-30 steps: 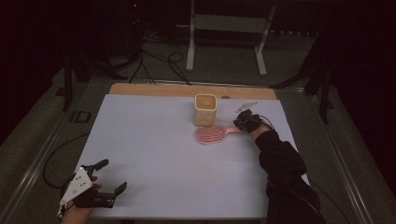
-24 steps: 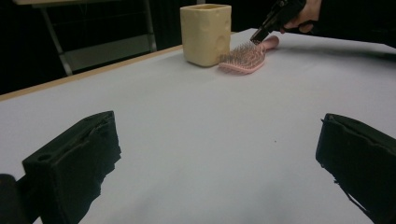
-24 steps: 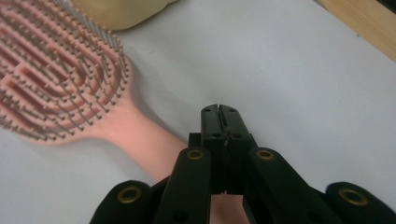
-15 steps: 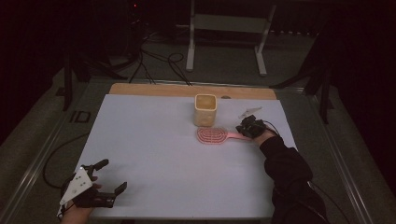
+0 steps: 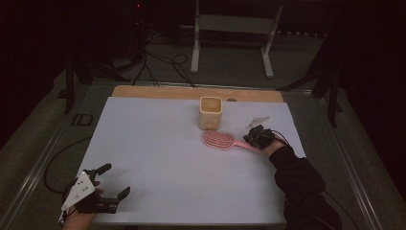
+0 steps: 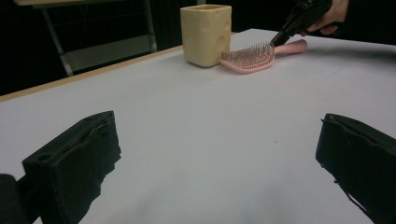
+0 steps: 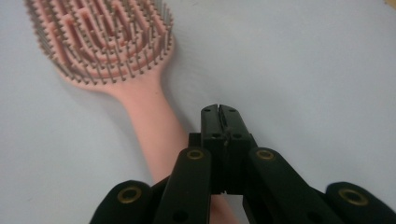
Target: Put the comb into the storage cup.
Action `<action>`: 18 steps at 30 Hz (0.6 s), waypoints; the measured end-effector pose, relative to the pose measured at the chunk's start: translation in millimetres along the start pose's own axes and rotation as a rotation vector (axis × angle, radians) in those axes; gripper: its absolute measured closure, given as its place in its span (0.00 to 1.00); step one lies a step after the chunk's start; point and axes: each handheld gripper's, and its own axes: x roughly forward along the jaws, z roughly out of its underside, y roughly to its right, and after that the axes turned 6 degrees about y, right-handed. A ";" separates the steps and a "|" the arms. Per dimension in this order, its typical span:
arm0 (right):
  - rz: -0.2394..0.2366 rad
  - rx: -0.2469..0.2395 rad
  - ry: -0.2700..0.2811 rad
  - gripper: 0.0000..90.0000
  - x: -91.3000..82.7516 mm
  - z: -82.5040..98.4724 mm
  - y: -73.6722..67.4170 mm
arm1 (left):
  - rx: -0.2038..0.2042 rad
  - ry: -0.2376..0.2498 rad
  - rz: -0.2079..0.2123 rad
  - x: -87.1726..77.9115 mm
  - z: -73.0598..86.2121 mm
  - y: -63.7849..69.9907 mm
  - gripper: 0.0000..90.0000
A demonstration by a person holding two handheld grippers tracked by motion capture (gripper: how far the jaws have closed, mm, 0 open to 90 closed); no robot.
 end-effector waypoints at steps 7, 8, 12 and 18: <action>-0.020 -0.013 0.009 1.00 -9.8 6.9 -14.2 | -0.001 -0.001 0.000 0.5 0.1 0.2 0.00; -0.022 -0.011 0.009 1.00 -11.1 7.7 -16.3 | -0.001 -0.003 0.000 0.3 0.1 0.3 0.00; -0.031 -0.003 0.013 1.00 -15.3 10.6 -23.6 | 0.000 0.001 0.000 0.3 -0.2 0.5 0.00; -0.041 -0.009 0.018 1.00 -21.6 14.7 -34.1 | -0.001 0.000 0.000 0.3 -0.2 0.4 0.00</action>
